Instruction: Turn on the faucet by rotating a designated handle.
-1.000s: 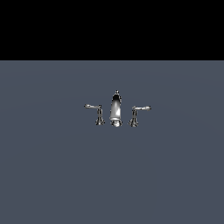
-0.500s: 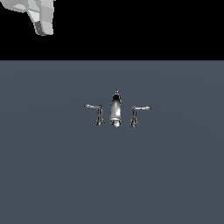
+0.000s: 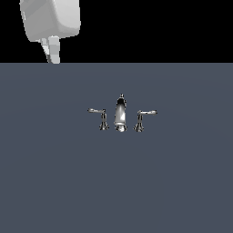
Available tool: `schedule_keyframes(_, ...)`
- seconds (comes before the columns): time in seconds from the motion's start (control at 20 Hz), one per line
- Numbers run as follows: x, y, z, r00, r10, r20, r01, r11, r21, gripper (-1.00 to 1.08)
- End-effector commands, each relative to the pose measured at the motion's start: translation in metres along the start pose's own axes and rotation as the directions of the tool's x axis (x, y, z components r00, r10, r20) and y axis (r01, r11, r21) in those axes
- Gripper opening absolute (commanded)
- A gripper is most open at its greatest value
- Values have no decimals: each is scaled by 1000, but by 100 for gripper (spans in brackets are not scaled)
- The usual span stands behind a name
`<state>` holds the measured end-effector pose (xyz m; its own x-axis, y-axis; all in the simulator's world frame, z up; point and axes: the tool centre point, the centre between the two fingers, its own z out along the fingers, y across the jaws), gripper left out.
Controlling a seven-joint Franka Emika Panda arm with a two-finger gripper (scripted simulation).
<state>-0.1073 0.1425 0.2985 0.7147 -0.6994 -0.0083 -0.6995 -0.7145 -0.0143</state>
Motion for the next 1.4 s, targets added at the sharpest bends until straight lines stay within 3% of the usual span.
schedule_keyframes(0.0,6,-11,11,999,49,0,-49,999,1,-100)
schedule_keyframes(0.4,28,-40,44,981,194,-1,-194,981,2,-100)
schedule_keyframes(0.75,52,-63,75,947,321,-3,-321,947,0,-100)
schedule_keyframes(1.05,78,-81,104,899,438,-8,-438,899,-1,-100)
schedule_keyframes(1.35,112,-99,138,823,568,-13,-568,823,-3,-100)
